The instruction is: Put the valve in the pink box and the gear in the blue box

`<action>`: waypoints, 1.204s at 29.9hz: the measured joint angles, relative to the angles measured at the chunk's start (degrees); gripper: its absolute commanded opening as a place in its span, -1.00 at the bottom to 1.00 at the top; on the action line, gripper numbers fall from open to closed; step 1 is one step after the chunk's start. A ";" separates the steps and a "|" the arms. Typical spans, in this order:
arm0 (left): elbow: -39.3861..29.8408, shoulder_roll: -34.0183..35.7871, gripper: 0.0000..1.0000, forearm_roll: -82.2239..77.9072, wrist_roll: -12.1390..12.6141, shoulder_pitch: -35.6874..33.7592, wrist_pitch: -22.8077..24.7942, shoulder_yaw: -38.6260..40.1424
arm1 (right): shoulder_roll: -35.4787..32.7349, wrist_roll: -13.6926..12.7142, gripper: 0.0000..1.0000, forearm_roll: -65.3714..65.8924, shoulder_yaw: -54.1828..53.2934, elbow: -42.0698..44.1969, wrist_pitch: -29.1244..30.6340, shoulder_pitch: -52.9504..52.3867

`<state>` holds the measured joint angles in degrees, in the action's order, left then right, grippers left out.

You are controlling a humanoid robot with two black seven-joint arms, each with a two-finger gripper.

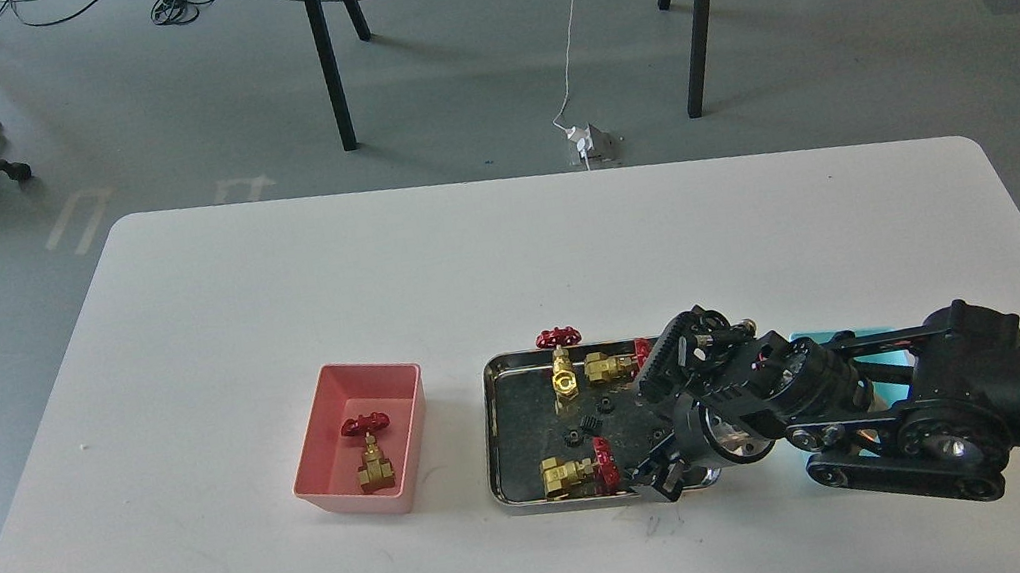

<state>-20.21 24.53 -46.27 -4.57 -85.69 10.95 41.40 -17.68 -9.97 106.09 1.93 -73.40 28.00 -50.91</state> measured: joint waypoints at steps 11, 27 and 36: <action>0.08 -0.10 0.98 -0.05 0.06 0.00 0.00 0.00 | -0.15 -0.82 -0.06 0.00 -0.56 0.53 0.00 -0.12; 0.15 0.16 0.98 -0.12 0.05 0.09 0.04 -0.09 | 0.02 -3.43 -0.68 -0.33 -0.70 0.31 0.00 -0.15; 0.12 0.27 0.98 -0.13 -0.08 0.31 0.06 -0.09 | -0.70 -5.07 -0.76 -0.86 -2.98 -2.35 0.00 -1.21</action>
<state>-20.10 24.80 -46.41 -4.65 -85.37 11.01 41.31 -18.38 -15.04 105.23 -1.05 -75.75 28.00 -52.11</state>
